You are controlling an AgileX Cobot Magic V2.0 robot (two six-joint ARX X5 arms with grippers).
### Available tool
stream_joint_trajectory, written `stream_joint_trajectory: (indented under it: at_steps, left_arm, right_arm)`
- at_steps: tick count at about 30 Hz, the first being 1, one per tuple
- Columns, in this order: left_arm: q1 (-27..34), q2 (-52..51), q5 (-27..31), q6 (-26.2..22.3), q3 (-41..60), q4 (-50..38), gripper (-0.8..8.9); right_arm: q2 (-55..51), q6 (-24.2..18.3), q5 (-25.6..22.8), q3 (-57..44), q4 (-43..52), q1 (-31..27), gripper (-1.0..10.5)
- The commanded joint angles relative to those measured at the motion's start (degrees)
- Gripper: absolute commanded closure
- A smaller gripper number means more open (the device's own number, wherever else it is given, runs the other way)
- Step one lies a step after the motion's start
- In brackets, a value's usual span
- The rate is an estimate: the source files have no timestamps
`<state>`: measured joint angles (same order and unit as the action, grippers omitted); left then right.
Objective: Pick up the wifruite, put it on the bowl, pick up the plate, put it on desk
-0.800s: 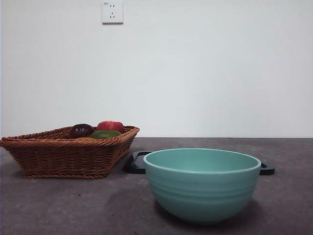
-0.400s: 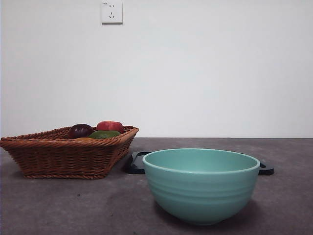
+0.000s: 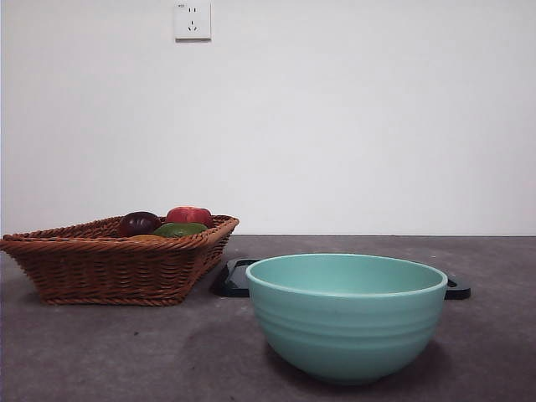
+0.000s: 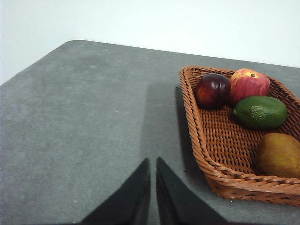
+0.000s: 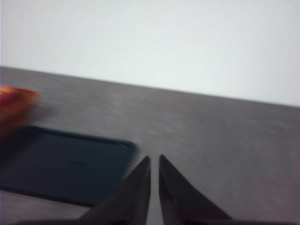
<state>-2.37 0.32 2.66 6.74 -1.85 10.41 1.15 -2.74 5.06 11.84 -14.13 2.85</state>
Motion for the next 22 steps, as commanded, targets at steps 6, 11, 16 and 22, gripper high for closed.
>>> stream_joint_trajectory:
  at_steps: [6, 11, 16, 22]
  left_arm:
    - [0.02, -0.04, -0.07, -0.17, 1.16, 0.35, 7.94]
    - [0.02, -0.04, -0.07, -0.17, 1.16, 0.33, 7.94]
    - [0.02, -0.04, -0.07, -0.17, 1.16, 0.33, 7.94]
    - [0.02, -0.04, -0.07, -0.17, 1.16, 0.33, 7.94]
  right_arm:
    - [-0.92, 0.96, -5.07, -8.5, 6.62, -3.1, 9.2]
    - [-0.92, 2.99, -5.01, -11.26, 6.47, -3.15, 9.2]
    - [-0.92, 2.93, -5.09, -11.23, 5.46, -3.15, 9.2]
    - [-0.92, 2.95, -5.09, -11.23, 5.53, -3.15, 9.2]
